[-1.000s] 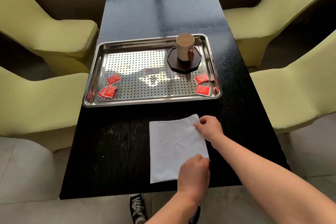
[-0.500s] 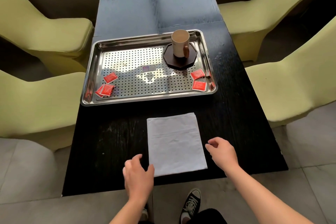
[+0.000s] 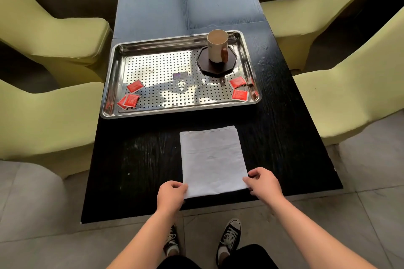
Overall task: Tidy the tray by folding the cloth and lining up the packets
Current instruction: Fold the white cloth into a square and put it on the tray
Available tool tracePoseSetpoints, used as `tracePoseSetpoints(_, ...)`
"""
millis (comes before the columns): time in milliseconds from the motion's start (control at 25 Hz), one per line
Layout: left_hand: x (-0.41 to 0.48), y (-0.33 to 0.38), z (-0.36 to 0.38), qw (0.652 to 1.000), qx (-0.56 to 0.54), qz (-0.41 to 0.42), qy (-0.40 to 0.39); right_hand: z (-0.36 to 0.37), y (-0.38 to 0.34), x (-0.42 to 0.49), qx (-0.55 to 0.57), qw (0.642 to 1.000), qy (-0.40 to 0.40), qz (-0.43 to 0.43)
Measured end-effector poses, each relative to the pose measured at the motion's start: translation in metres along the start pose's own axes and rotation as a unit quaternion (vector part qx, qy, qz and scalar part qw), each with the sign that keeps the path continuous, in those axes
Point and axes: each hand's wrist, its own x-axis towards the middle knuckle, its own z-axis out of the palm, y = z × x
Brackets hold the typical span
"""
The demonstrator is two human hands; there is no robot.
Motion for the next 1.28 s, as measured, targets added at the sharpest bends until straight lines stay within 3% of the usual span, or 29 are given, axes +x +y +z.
tracePoseSetpoints(160,-0.004,0.002,-0.007,0.994,-0.104,-0.009,-0.034,0.007,0.001,-0.009,0.102,0.995,0.015,0.012)
tracePoseSetpoints(320,-0.016,-0.004,-0.015,0.994,-0.099,0.045,-0.008,0.006,0.007,-0.02,0.156,0.988,-0.014,-0.001)
tracePoseSetpoints(600,-0.038,-0.019,-0.031,0.992,-0.112,0.043,-0.035,-0.001,0.031,-0.03,0.233,0.97,-0.066,0.0)
tracePoseSetpoints(800,-0.034,-0.006,-0.044,0.988,-0.041,0.131,-0.064,-0.012,0.017,-0.029,0.184,0.977,-0.059,-0.087)
tracePoseSetpoints(920,-0.024,0.008,-0.046,0.975,0.018,0.222,-0.027,-0.015,-0.006,-0.019,0.171,0.978,-0.02,-0.115)
tracePoseSetpoints(1040,-0.01,0.021,-0.047,0.94,0.091,0.329,-0.006,-0.02,-0.024,-0.006,0.14,0.977,-0.001,-0.164)
tracePoseSetpoints(1120,0.004,0.027,-0.049,0.909,0.151,0.382,-0.065,-0.025,-0.028,0.0,0.15,0.969,-0.042,-0.192)
tracePoseSetpoints(1200,0.021,0.032,-0.049,0.824,0.308,0.462,-0.108,-0.029,-0.023,0.003,0.145,0.966,-0.067,-0.204)
tracePoseSetpoints(1280,0.029,0.036,-0.047,0.748,0.405,0.52,-0.085,-0.032,-0.015,0.005,0.139,0.967,-0.08,-0.199)
